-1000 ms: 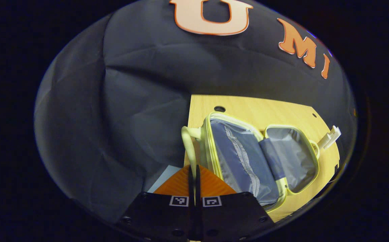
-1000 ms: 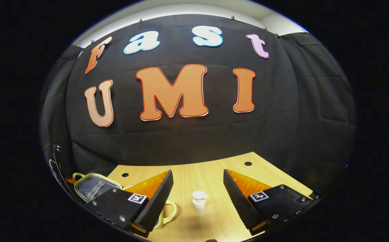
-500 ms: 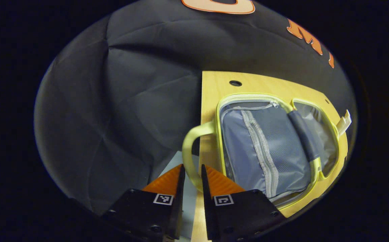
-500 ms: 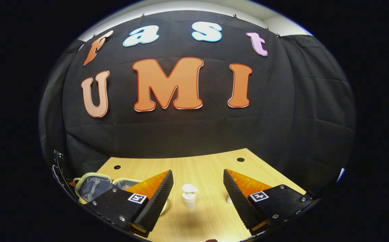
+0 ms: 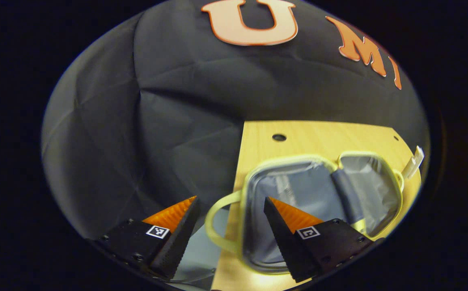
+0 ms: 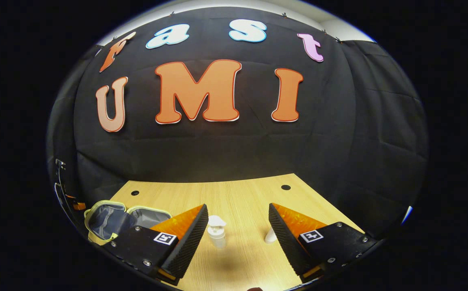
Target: First open the suitcase, pack the skin care products into it, and then close the suitcase.
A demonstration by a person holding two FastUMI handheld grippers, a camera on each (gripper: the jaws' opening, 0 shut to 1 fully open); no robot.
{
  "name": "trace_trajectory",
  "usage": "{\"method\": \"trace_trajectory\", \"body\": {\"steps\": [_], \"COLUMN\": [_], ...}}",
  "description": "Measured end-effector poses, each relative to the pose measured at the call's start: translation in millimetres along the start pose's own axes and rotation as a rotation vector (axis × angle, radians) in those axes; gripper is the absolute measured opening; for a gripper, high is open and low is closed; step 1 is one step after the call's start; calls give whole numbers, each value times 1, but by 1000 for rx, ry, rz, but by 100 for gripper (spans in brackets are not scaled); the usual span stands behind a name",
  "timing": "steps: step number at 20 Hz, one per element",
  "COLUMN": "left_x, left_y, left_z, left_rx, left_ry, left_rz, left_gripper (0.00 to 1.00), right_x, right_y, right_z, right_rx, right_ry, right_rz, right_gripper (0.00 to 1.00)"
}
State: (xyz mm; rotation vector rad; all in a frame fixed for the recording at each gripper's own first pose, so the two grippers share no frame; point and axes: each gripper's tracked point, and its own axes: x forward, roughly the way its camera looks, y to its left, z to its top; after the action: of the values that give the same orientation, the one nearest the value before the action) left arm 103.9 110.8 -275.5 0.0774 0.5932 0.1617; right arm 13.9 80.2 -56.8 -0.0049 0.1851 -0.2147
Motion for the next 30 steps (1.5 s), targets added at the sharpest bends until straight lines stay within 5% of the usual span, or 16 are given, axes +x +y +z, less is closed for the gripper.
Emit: {"method": "trace_trajectory", "body": {"steps": [4,11,20,26,30], "left_x": [-44,-108,-148,-137,-102], "left_y": [-92,-274,-476,-573,-605], "left_z": [63,106,77,7,-21], "left_rx": [-88,-227,31,188,199], "left_ry": [-160,-337,-472,-384,-329], "left_rz": [-42,-190,-336,-450,-428], "left_gripper": [98,98,98,96,96], "right_x": [19,52,71,76,78], "right_y": [-25,-68,-121,-153,-169], "right_z": [-4,-35,-65,-87,-100], "right_rx": [-14,-50,-44,-23,-21], "right_ry": [15,55,58,84,110], "right_rz": [18,86,111,74,56], "right_gripper": [95,96,95,95,95]}}
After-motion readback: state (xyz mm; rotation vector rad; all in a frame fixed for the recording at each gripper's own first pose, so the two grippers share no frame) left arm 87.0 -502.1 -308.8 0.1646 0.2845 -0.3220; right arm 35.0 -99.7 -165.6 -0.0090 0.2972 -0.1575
